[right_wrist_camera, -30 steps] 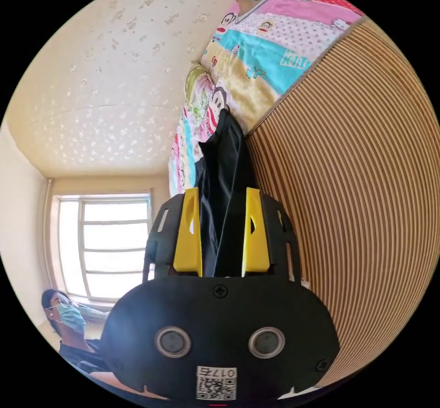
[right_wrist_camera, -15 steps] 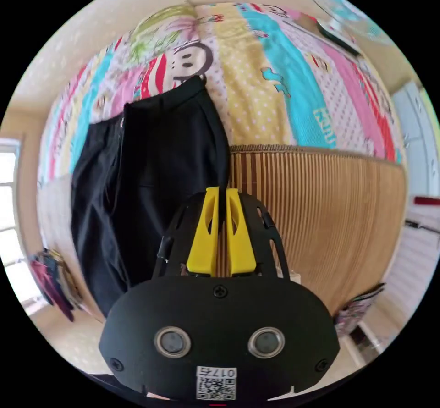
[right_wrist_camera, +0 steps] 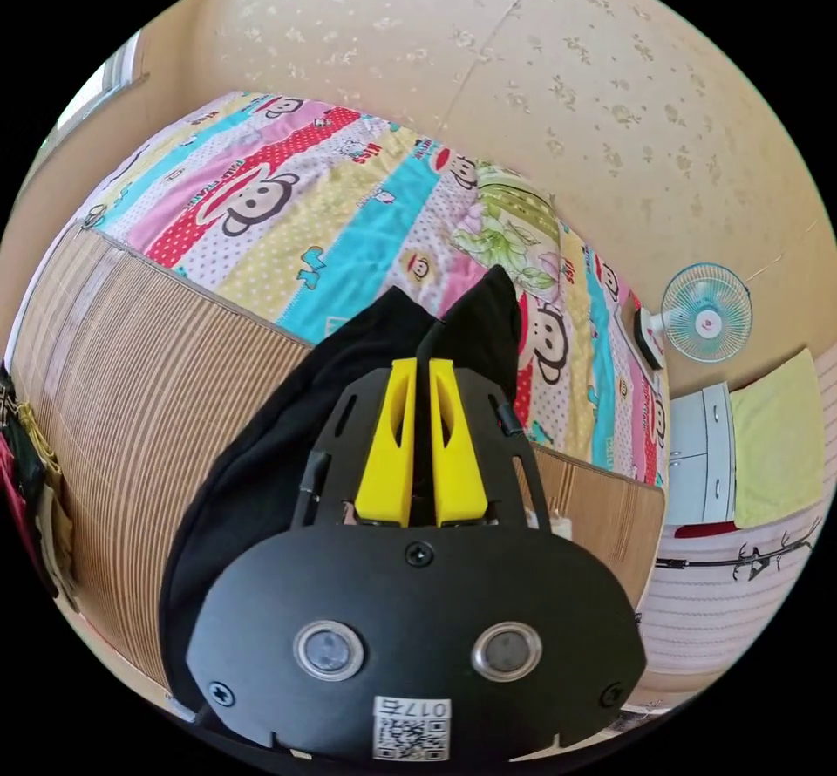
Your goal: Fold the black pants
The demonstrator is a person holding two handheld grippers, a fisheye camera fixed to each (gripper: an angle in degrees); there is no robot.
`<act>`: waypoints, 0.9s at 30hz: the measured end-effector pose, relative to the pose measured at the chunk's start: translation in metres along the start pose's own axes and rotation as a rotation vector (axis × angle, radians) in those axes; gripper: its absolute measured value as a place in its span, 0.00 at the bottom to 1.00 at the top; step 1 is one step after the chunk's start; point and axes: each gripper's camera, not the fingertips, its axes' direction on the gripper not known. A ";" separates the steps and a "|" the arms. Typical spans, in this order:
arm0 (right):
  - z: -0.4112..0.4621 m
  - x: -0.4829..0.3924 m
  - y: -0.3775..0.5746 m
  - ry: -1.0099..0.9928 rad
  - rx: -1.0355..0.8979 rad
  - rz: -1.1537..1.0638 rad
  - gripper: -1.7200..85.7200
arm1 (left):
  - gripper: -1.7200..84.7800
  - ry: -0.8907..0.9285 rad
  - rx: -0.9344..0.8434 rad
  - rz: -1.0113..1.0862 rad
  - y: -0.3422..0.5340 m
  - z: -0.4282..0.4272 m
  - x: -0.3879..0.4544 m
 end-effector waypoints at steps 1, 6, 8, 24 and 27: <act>0.016 -0.016 -0.002 -0.058 -0.019 0.012 0.06 | 0.04 -0.029 0.011 -0.002 -0.004 -0.010 -0.003; 0.069 -0.062 0.008 -0.369 -0.176 -0.096 0.07 | 0.04 -0.309 -0.066 -0.055 -0.011 -0.008 -0.016; 0.058 -0.067 0.030 -0.384 -0.110 -0.156 0.07 | 0.04 -0.331 -0.071 -0.039 -0.014 -0.002 -0.014; 0.016 0.068 0.552 -0.725 -0.502 0.195 0.11 | 0.05 -0.552 -0.282 0.058 -0.022 0.074 0.033; -0.001 0.065 0.605 -0.789 -0.485 0.202 0.11 | 0.05 -0.576 -0.317 0.080 -0.019 0.086 0.044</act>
